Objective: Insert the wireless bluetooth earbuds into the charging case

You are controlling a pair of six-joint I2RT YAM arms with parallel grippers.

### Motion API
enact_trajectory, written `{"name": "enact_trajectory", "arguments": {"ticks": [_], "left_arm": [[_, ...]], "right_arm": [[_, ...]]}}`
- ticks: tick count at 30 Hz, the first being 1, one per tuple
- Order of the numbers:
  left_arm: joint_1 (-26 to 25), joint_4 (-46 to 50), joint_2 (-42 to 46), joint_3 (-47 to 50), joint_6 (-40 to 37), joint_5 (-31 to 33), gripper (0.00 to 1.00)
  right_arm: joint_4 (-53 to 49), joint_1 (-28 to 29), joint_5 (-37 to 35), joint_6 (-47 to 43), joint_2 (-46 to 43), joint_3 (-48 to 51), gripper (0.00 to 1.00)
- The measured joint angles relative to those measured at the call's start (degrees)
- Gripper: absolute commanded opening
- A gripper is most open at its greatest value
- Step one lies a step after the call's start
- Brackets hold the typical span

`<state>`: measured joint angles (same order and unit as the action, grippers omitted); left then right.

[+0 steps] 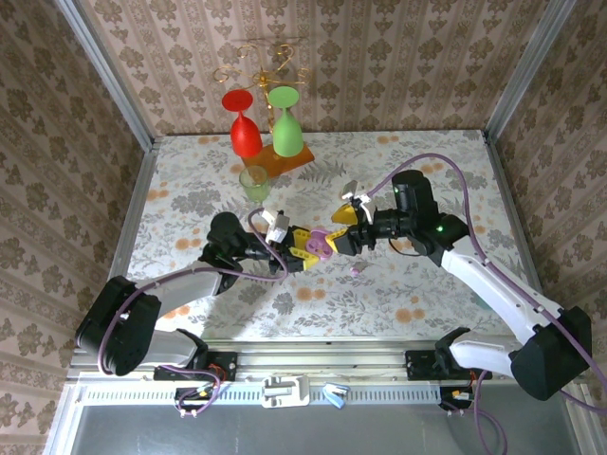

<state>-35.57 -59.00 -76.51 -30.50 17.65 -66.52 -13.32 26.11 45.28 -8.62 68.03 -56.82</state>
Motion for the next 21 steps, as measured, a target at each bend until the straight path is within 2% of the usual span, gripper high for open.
{"name": "enact_trajectory", "arguments": {"ticks": [11,21], "left_arm": [[0.04,-1.14,0.0,0.22,-1.62,0.59,0.24],[0.48,-3.06,0.0,0.37,-2.23,2.29,0.24]], "right_arm": [[1.46,-0.04,0.15,1.38,-1.88,0.83,0.85],[2.84,0.04,-0.07,1.03,-4.28,1.88,0.83]]}}
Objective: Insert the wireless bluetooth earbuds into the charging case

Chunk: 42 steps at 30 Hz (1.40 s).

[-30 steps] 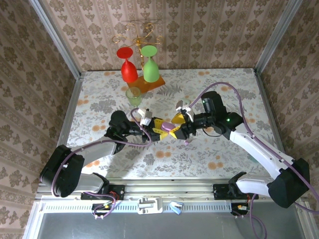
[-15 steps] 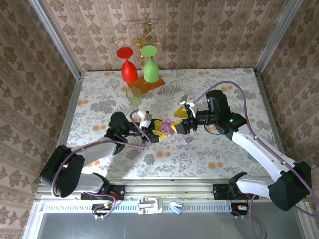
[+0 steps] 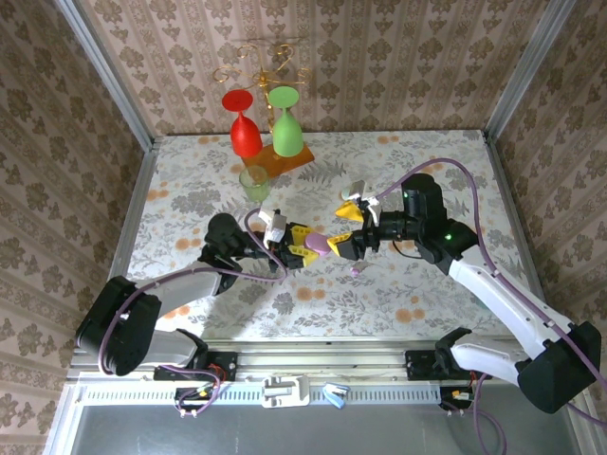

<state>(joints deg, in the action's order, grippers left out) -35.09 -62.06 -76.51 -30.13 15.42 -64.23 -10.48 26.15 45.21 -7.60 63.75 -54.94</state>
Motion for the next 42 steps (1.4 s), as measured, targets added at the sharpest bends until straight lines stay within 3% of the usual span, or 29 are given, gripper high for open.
{"name": "enact_trajectory", "arguments": {"ticks": [16,42], "left_arm": [[0.66,-1.07,-0.79,-0.02,1.97,1.18,0.24],[1.46,-1.42,-1.53,0.02,4.33,2.75,0.24]], "right_arm": [[-0.79,4.7,-1.66,-4.2,2.78,0.04,0.84],[0.63,2.91,-4.5,0.44,2.99,0.02,0.52]]}}
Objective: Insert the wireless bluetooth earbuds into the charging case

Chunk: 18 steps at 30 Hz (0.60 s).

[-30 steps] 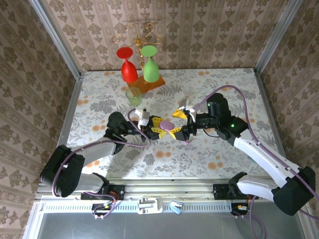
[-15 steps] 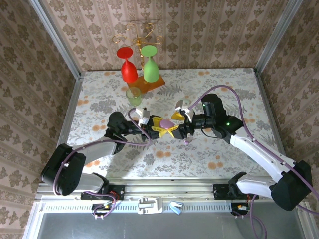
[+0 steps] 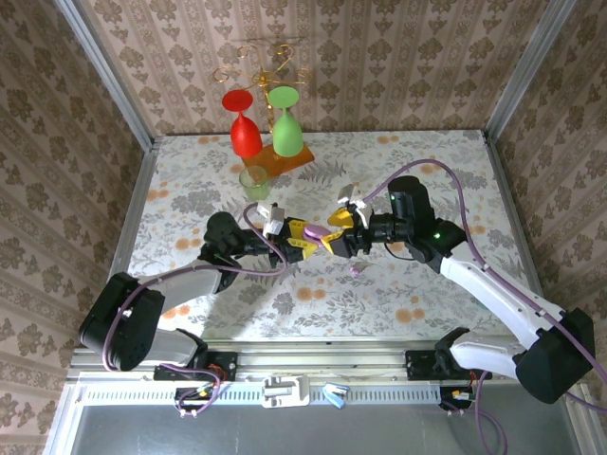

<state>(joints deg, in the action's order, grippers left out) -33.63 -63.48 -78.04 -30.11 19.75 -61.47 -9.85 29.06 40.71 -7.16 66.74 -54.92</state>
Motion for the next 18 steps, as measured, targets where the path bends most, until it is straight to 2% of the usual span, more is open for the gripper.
{"name": "enact_trajectory", "arguments": {"ticks": [9,12,15,18], "left_arm": [[-0.11,-2.14,-0.02,0.09,0.24,-1.62,0.25],[-0.13,-2.58,-0.02,0.09,0.48,-1.7,0.25],[-0.13,-2.6,-0.02,0.09,0.76,-1.7,0.25],[-0.13,-2.73,-0.02,0.09,0.9,-1.73,0.25]], "right_arm": [[1.99,-1.46,-1.49,1.62,-0.02,-0.09,0.4],[1.99,-1.44,-0.59,1.49,0.11,-0.09,0.32],[1.95,-1.2,0.87,1.01,0.26,-0.09,0.3],[1.88,-0.72,1.57,0.11,0.55,-0.09,0.23]]}}
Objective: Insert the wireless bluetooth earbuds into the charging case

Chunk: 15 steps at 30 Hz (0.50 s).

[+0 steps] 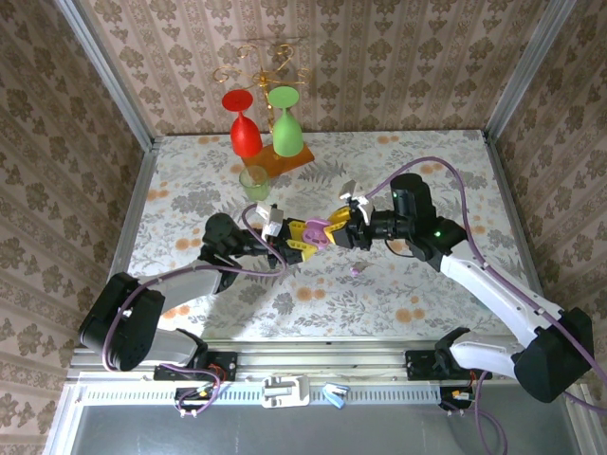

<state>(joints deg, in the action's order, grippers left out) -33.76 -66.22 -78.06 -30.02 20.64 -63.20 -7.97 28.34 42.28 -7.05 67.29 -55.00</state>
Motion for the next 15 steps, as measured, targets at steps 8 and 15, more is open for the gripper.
{"name": "enact_trajectory", "arguments": {"ticks": [8,15], "left_arm": [[0.07,-0.13,-0.02,0.0,0.44,-0.09,0.25],[0.07,-0.33,-0.37,0.0,0.44,0.07,0.37]], "right_arm": [[-0.46,0.57,-0.2,-1.62,0.85,-0.28,0.04],[-0.46,0.59,-0.76,-1.95,0.79,-0.28,0.0]]}}
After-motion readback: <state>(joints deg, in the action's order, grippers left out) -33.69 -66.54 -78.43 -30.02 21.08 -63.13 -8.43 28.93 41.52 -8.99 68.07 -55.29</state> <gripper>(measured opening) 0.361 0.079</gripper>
